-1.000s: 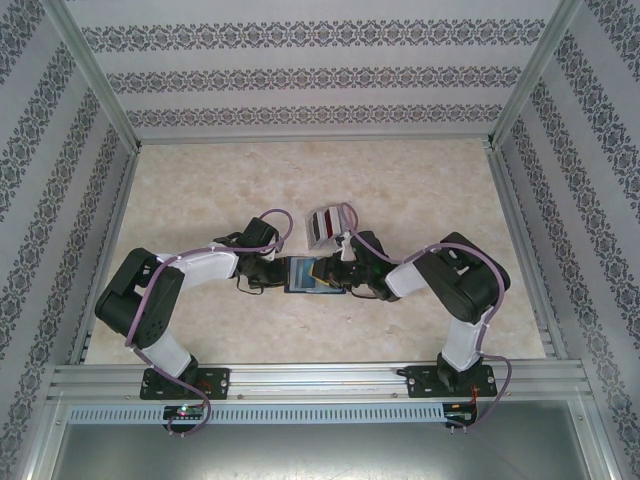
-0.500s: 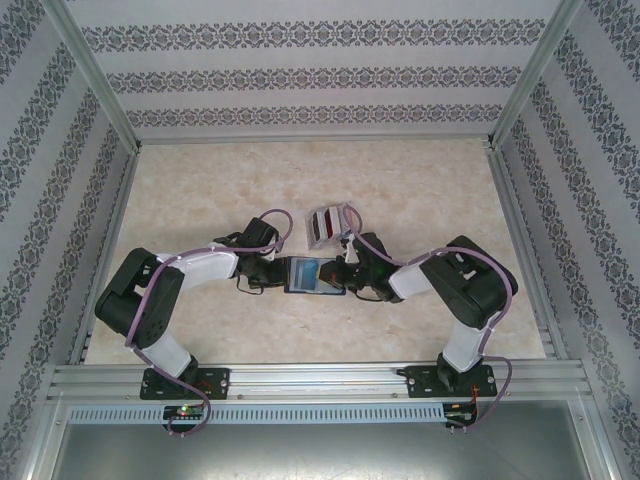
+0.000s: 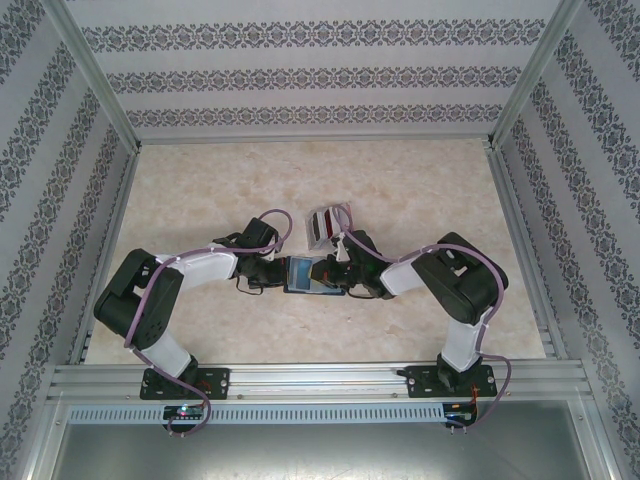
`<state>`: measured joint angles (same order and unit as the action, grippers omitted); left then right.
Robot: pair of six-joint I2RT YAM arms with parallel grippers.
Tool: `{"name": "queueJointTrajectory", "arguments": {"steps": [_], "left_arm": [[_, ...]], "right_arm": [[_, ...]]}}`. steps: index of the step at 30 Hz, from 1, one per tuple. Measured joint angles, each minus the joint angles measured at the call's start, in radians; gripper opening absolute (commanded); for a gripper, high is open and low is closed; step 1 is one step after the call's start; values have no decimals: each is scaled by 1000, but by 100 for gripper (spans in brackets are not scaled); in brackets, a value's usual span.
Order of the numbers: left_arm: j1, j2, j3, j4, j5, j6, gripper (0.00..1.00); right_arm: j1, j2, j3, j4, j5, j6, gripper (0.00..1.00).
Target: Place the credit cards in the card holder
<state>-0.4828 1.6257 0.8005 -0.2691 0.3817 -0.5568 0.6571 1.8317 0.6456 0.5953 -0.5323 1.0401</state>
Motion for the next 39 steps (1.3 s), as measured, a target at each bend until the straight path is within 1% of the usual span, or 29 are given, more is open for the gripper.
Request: {"name": "queueJointTrajectory", "arguments": {"steps": [2,5,8,10,13,15,17,18,19,20,21,22,25,28,30,33,35,39], "left_arm": [[0,-8,-6,-2,-18,0,0],[0,-11,-11,-3,-28,0,0],[2,-11,-11,-3,-27,-4,0],[2,-11,-11,-3,-28,-13,0],[3,-11,-12,-2,-25,-28,0],[6,-13,-19,8,-19,-40,0],[7,-19,-29,21,-15,-50,0],[7,-20,-31,25,-13,-53,4],[7,-22,-33,27,-11,-54,12],[7,-23,-35,29,-9,-56,26],[7,-24,-39,34,-3,-58,37],[7,-29,-43,50,13,-63,42],[9,-46,-54,69,41,-78,47],[18,-55,-74,102,70,-90,50],[20,-62,-87,126,84,-103,52],[22,-64,-99,155,98,-126,52],[29,-69,-113,179,110,-145,52],[32,-76,-126,199,118,-164,51]], "right_arm": [[2,-38,-8,-34,19,-18,20],[2,-133,-42,-117,59,-57,28],[2,-229,-75,-193,101,-93,39],[2,-288,-89,-254,135,-121,42],[6,-369,-92,-370,214,-169,47],[14,-416,-87,-461,281,-206,52],[22,-439,-69,-552,348,-242,55],[24,-441,-54,-592,380,-261,55],[28,-438,-39,-626,406,-277,56],[29,-433,-24,-654,429,-291,56],[33,-423,-6,-678,449,-306,56],[34,-407,10,-693,465,-317,56],[46,-345,49,-706,486,-345,55],[46,-272,78,-702,478,-366,48],[46,-249,94,-683,468,-368,47],[46,-232,103,-659,449,-367,48],[46,-235,103,-658,439,-371,51],[37,-304,79,-681,438,-403,56]]}}
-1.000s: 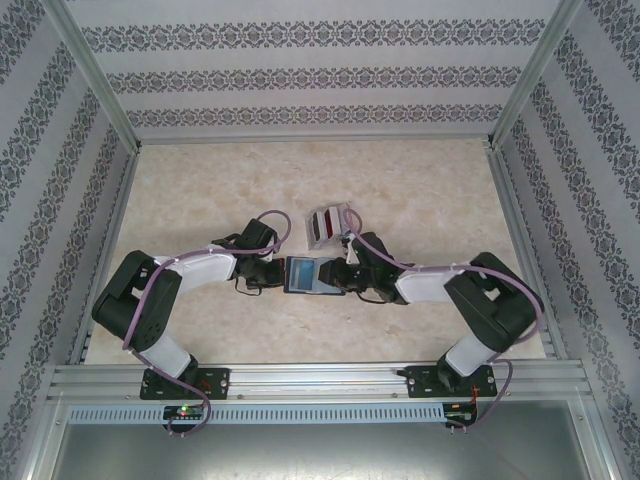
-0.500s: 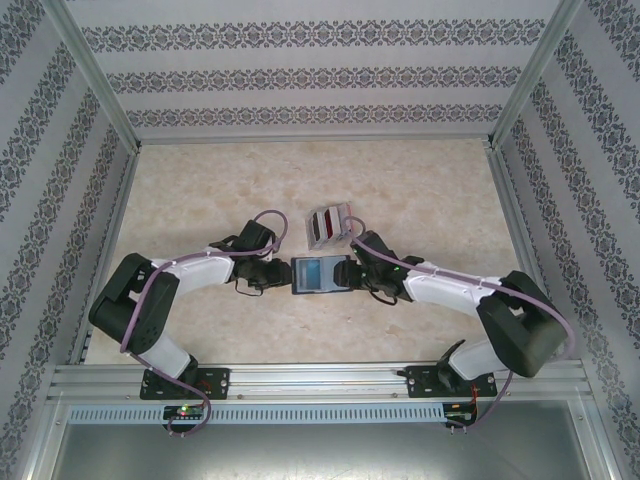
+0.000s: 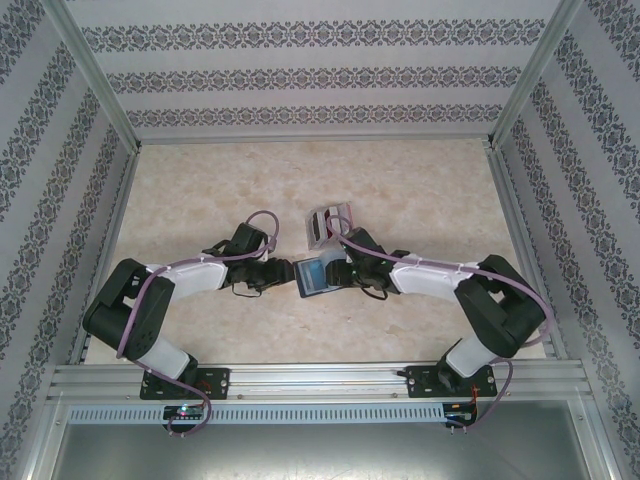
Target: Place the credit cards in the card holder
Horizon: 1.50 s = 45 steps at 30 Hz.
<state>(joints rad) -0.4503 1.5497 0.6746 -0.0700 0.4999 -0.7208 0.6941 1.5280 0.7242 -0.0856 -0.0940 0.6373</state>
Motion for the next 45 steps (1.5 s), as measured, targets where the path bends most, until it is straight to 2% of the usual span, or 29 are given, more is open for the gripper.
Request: {"name": "queueJointTrajectory", "arguments": {"steps": [5,9,12,20,26,32,38,45], "left_arm": [[-1,0,-13,24,40,-18,49],[-1,8,-14,63,66,-30,49],[-1,35,-14,103,87,-46,48],[0,59,-16,145,114,-71,48],[0,55,-16,144,109,-70,46],[0,-53,-16,94,76,-62,46],[-1,-162,-1,17,30,-31,49],[-20,-132,23,-5,14,-13,47]], "right_arm": [[-87,-101,-31,-11,-9,-43,56],[-159,-78,-54,3,-53,-70,54],[-166,-19,-60,20,-111,-92,47],[-126,47,-51,86,-148,-90,40],[-48,94,-36,166,-185,-57,37],[22,137,-19,222,-241,-10,35],[63,183,8,272,-283,31,39],[69,200,13,315,-297,72,45]]}}
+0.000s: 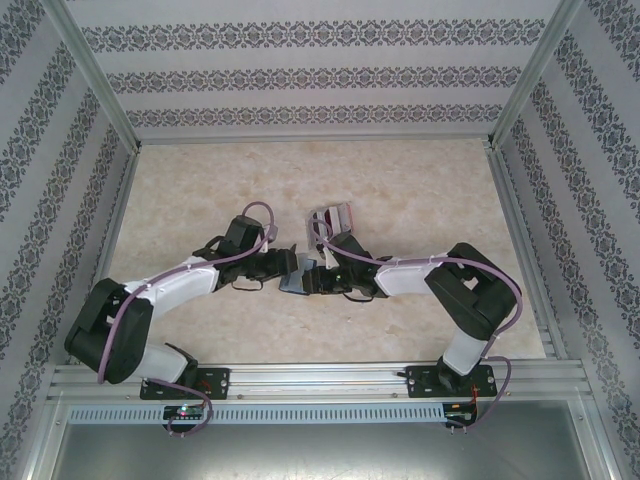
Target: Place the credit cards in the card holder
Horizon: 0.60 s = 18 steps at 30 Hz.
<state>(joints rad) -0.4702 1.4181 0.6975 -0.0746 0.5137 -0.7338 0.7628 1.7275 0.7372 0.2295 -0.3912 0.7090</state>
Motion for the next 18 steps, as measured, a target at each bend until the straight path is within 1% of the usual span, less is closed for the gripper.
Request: {"name": "queueJointTrajectory", "arguments": {"steps": [2,5,8,10,12,18], "left_arm": [[-1,14,0,-3,-6,0,45],[-1,15,0,-8,-21,5,41],[-1,13,0,-15,-29,18,38],[-1,6,0,-19,-37,26,35],[-1,2,0,-24,-44,30,33],[-1,-8,0,-35,-56,35,32]], "right_arm": [[2,-8,-1,-7,21,-4,45],[6,-31,-2,-43,76,-44,41],[6,-43,3,-76,117,-118,38],[8,-42,18,-107,138,-192,38],[12,-32,46,-135,161,-267,41],[27,39,148,-182,213,-500,43]]}}
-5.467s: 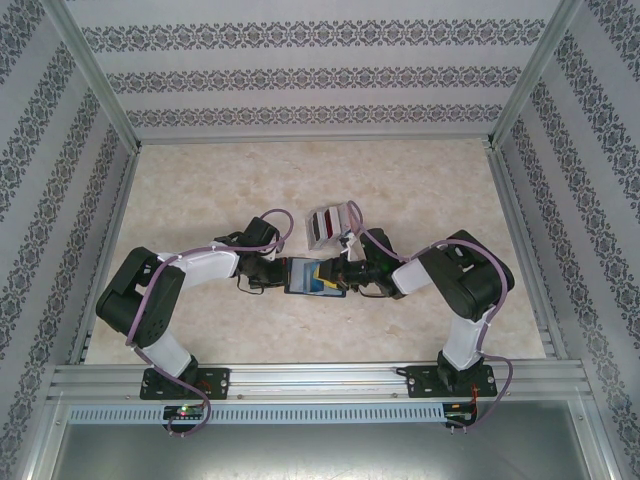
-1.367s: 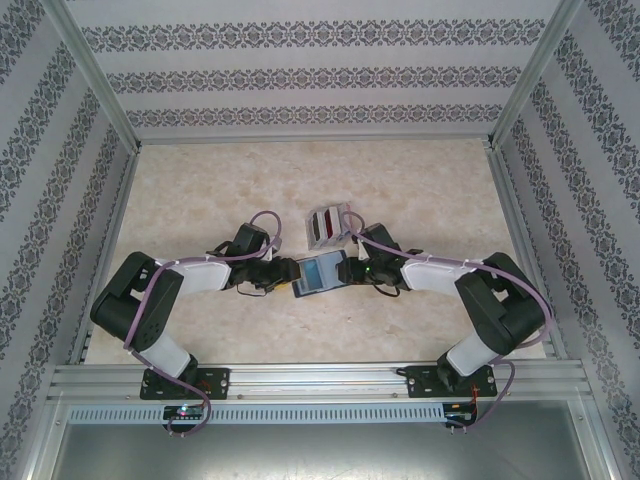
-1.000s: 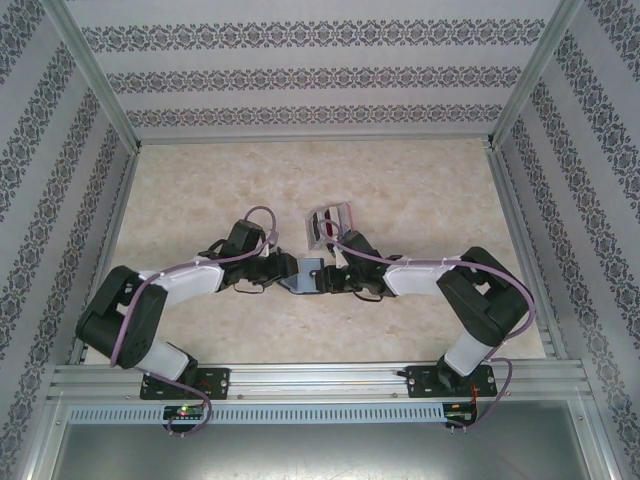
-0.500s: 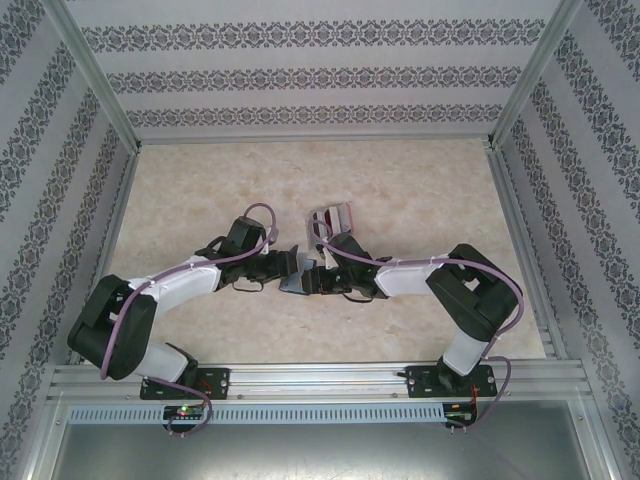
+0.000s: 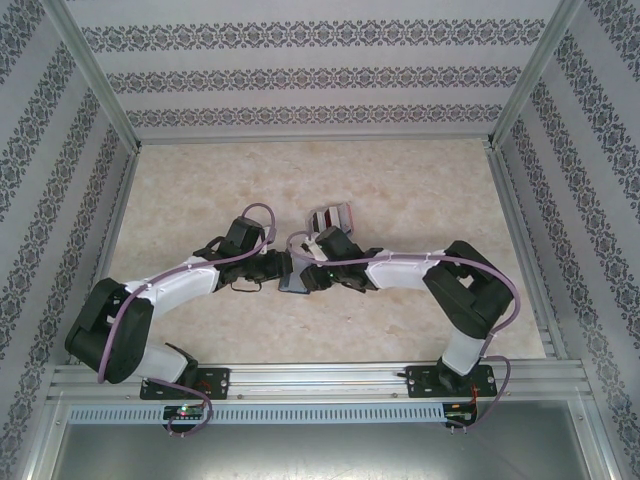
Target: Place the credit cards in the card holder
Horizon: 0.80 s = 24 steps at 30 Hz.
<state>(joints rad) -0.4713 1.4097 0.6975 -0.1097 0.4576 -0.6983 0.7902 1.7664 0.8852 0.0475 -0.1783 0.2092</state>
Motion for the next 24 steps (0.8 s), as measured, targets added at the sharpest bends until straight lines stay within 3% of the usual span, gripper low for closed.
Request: {"name": "queueJointTrajectory", "arguments": {"steps": [8,13,16,24], "left_arm": [[0,-3,1,-19,-15,9,31],[0,-10,2,-38,-30,14,32],[2,-10,8,-52,-39,18,40],[21,-11,8,-64,-48,22,51]], "right_arm": [[11,64,73,-21,48,-120,38],[14,74,75,-16,93,-123,11],[9,78,74,3,88,-87,2],[2,71,-31,186,-39,94,0]]}}
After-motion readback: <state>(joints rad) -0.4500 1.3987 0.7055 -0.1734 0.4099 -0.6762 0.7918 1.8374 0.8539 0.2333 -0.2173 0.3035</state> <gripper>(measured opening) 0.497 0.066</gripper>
